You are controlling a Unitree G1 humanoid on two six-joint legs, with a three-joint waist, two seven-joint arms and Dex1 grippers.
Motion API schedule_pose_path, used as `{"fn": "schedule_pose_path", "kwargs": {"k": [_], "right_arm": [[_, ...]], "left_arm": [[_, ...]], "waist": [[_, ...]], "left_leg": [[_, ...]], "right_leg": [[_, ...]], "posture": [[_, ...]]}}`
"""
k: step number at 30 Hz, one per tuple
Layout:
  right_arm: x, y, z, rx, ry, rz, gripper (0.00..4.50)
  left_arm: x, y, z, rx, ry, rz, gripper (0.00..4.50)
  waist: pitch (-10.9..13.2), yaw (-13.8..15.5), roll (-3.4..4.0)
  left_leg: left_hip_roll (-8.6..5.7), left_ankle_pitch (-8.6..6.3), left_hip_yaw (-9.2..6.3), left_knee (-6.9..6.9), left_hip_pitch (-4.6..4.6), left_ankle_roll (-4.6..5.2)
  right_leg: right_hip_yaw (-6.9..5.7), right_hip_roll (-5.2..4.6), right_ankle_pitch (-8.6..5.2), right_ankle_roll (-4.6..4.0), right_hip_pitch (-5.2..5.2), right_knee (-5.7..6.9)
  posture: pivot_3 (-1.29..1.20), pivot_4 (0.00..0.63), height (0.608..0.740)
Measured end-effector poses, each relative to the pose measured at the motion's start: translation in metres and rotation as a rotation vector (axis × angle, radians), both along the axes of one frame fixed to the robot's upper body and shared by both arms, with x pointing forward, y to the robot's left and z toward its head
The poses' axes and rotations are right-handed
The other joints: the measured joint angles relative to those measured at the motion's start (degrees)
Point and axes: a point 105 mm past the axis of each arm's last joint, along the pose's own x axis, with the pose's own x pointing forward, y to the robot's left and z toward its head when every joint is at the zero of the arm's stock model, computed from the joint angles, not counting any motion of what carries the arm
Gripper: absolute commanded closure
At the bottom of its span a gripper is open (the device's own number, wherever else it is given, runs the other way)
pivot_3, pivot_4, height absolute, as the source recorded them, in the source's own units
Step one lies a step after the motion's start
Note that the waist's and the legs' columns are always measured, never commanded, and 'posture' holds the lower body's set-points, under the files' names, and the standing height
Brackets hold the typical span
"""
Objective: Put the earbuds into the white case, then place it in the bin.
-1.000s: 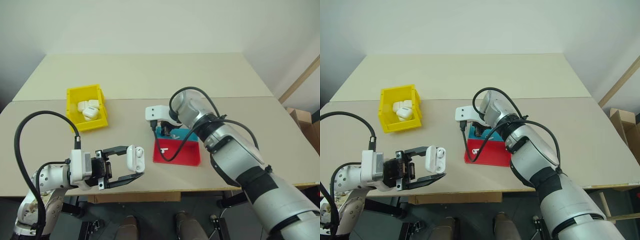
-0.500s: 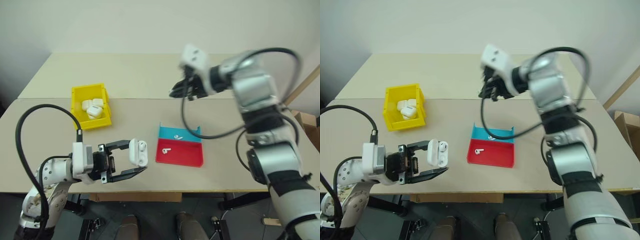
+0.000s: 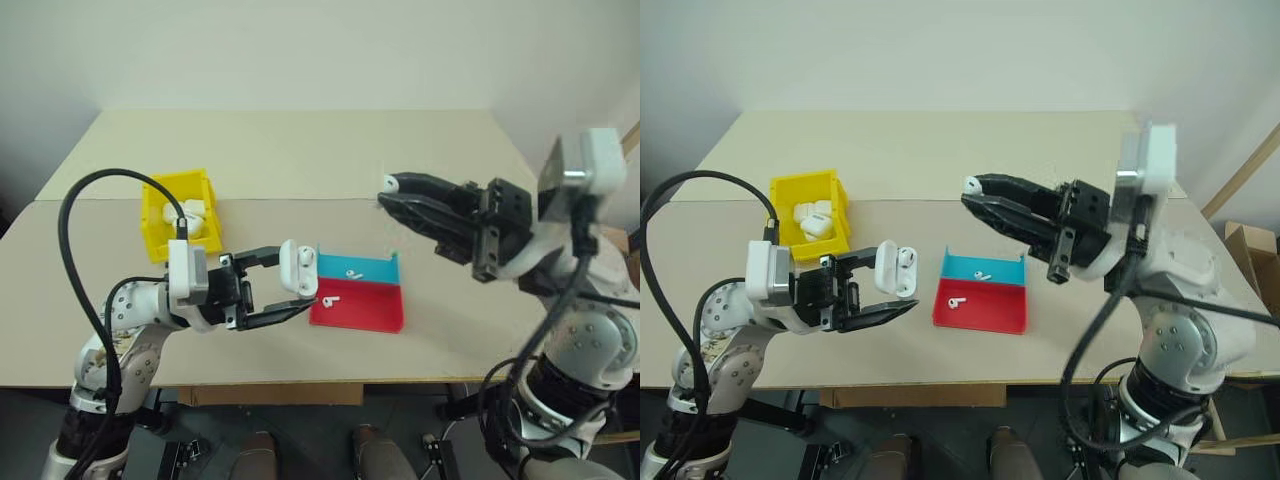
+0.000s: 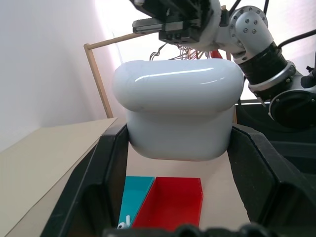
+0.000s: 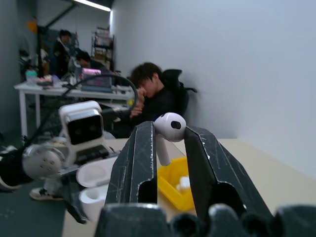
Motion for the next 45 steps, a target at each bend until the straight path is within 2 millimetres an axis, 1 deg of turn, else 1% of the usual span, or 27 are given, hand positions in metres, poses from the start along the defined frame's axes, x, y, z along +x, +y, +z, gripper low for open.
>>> {"fn": "schedule_pose_path", "kwargs": {"k": [2, 4, 6, 15, 20, 24, 30, 36, 41, 43, 45], "right_arm": [[-0.008, 0.006, -0.003, 0.041, 0.008, 0.044, 3.77], [-0.016, 0.011, -0.003, 0.051, -0.023, 0.080, 3.77], [-0.020, 0.017, -0.004, 0.042, -0.028, 0.114, 3.77], [-0.009, 0.034, -0.024, -0.093, 0.021, 0.143, 3.77], [-0.007, 0.039, -0.033, -0.121, 0.054, 0.154, 3.77], [-0.008, 0.044, -0.035, -0.127, 0.044, 0.168, 3.77], [-0.006, 0.047, -0.038, -0.129, 0.031, 0.159, 3.77], [-0.002, 0.045, -0.036, -0.118, 0.021, 0.146, 3.77], [0.000, 0.044, -0.034, -0.116, 0.019, 0.138, 3.77], [0.002, 0.044, -0.035, -0.116, 0.026, 0.135, 3.77], [0.005, 0.044, -0.034, -0.116, 0.029, 0.132, 3.77]], "left_arm": [[0.003, -0.003, 0.002, -0.013, 0.005, -0.005, 1.75], [0.003, -0.006, 0.003, -0.009, 0.009, -0.023, 1.75], [0.003, -0.007, 0.004, -0.001, 0.003, -0.041, 1.75], [0.006, -0.011, 0.011, -0.007, 0.002, -0.065, 1.75], [0.009, -0.012, 0.015, -0.025, 0.015, -0.074, 1.75], [0.016, -0.010, 0.020, -0.033, 0.012, -0.068, 1.75], [0.022, -0.008, 0.025, -0.036, 0.014, -0.067, 1.75], [0.025, -0.004, 0.022, -0.015, 0.028, -0.079, 1.75], [0.022, -0.006, 0.021, -0.011, 0.024, -0.089, 1.75], [0.015, -0.010, 0.019, -0.014, 0.020, -0.097, 1.75], [0.009, -0.015, 0.011, -0.010, 0.035, -0.114, 1.75]], "waist": [[0.0, 0.1, 0.01], [0.0, 0.1, 0.01], [0.0, 0.0, 0.01], [0.0, 0.3, 0.01], [0.0, 0.2, 0.01], [0.0, 0.3, 0.01], [0.0, 0.3, 0.01], [0.0, 0.3, 0.01], [0.0, 0.3, 0.01], [0.0, 0.2, 0.01], [0.0, 0.3, 0.01]], "left_leg": [[-0.02, 0.00, 0.02, 0.01, -0.01, 0.00], [-0.01, 0.00, 0.01, 0.01, -0.01, 0.00], [-0.01, 0.00, 0.01, 0.00, 0.00, 0.00], [-0.01, 0.00, 0.00, 0.00, -0.04, 0.00], [-0.01, 0.00, -0.01, 0.00, -0.03, 0.00], [-0.02, 0.00, -0.02, 0.00, -0.04, 0.00], [-0.01, 0.00, -0.03, 0.00, -0.06, 0.00], [-0.01, 0.00, -0.02, 0.00, -0.06, 0.00], [-0.01, 0.00, -0.02, 0.00, -0.07, 0.00], [-0.01, 0.00, -0.02, -0.01, -0.08, 0.00], [-0.01, 0.00, -0.02, -0.01, -0.07, 0.00]], "right_leg": [[0.04, 0.00, -0.01, 0.01, -0.03, 0.02], [0.03, 0.00, -0.01, 0.02, -0.02, 0.00], [0.02, 0.00, -0.01, 0.02, -0.03, 0.01], [0.01, 0.00, -0.01, 0.02, -0.03, -0.06], [0.02, 0.00, -0.02, 0.03, -0.02, -0.05], [0.00, 0.00, -0.02, 0.04, -0.02, -0.06], [0.00, 0.00, -0.02, 0.04, -0.04, -0.08], [-0.01, 0.00, -0.02, 0.04, -0.04, -0.08], [0.00, 0.00, -0.02, 0.04, -0.04, -0.10], [0.01, 0.00, -0.02, 0.03, -0.04, -0.12], [0.01, 0.00, -0.02, 0.03, -0.04, -0.11]], "posture": [[0.00, 0.150, 0.740], [0.00, 0.150, 0.740], [0.00, 0.150, 0.740], [0.00, 0.150, 0.740], [0.00, 0.150, 0.740], [0.00, 0.150, 0.740], [0.00, 0.150, 0.740], [0.00, 0.150, 0.740], [0.00, 0.150, 0.740], [0.00, 0.150, 0.740], [0.00, 0.150, 0.740]]}}
